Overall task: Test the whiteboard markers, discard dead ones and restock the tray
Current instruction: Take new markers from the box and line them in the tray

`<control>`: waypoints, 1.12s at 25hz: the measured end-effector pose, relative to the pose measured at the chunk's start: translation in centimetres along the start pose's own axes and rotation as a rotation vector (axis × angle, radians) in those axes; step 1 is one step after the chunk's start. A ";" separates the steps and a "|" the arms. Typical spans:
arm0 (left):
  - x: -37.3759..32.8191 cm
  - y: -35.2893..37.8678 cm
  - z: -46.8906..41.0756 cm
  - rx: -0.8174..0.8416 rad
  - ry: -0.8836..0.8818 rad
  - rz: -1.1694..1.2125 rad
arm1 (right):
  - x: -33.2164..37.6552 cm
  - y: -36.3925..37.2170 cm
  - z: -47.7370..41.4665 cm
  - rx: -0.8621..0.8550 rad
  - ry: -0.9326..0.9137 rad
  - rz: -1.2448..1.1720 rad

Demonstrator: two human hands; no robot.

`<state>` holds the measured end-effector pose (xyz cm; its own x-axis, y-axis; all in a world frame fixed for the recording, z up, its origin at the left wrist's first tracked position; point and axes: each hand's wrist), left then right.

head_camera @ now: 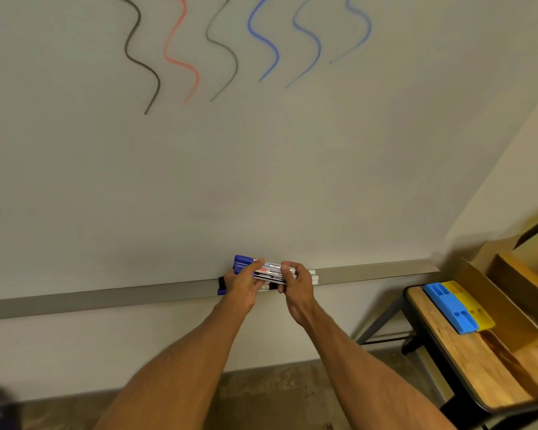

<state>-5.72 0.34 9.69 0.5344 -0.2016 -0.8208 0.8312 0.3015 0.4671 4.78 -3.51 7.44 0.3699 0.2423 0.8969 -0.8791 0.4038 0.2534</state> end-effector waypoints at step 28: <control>20.6 15.4 0.7 0.678 0.702 -1.763 | 4.6 -22.6 -15.1 -0.092 0.120 0.461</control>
<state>18.15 0.15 0.22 -0.7731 0.5521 -0.3121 0.2780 -0.1472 -0.9492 30.85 1.83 0.40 -0.0151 0.5120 0.8588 -0.9312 0.3056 -0.1986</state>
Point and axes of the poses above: each hand's wrist, its own z-axis away from the middle knuckle, its own y-axis out of the palm, x = y × z, and after that the axes turned 13 degrees about y, right-handed
